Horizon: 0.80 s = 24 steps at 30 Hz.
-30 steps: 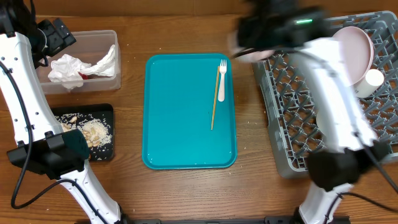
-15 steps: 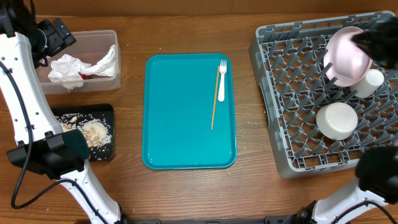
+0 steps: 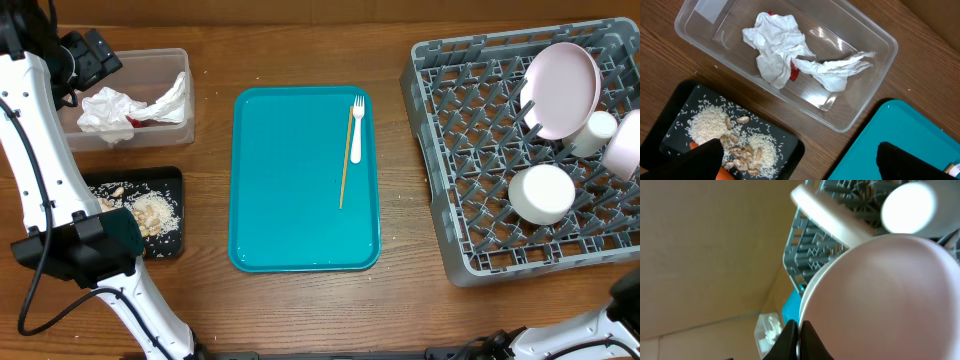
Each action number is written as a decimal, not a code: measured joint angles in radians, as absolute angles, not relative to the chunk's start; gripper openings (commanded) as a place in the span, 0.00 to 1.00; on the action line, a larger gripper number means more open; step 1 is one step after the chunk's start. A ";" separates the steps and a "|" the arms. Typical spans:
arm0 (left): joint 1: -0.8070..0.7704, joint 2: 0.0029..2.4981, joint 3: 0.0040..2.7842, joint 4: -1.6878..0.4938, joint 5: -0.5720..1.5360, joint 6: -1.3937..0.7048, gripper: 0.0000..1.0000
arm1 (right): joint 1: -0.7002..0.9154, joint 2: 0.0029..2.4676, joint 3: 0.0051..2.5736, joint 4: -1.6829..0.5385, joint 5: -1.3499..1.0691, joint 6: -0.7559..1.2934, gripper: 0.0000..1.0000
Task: Sort waste into correct bins and load items into the dishwasher rack
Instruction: 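Lift the pink bowl and carry it right to the dish rack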
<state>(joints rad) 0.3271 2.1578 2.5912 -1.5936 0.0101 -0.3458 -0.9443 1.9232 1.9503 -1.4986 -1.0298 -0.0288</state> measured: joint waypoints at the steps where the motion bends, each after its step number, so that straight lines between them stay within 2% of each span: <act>1: 0.327 2.158 2.591 -1.594 0.010 -0.346 1.00 | -0.953 1.923 1.919 -1.473 -1.043 -0.033 0.04; 13: 0.327 2.158 2.591 -1.594 0.010 -0.346 1.00 | -0.938 1.924 1.581 -1.114 -1.217 -0.101 0.04; 18: 0.327 2.158 2.591 -1.594 0.010 -0.346 1.00 | -0.938 1.924 1.567 -1.083 -1.186 -0.089 0.04; 24: 0.327 2.158 2.591 -1.594 0.010 -0.346 1.00 | -0.938 1.922 1.568 -1.063 -1.122 0.025 0.04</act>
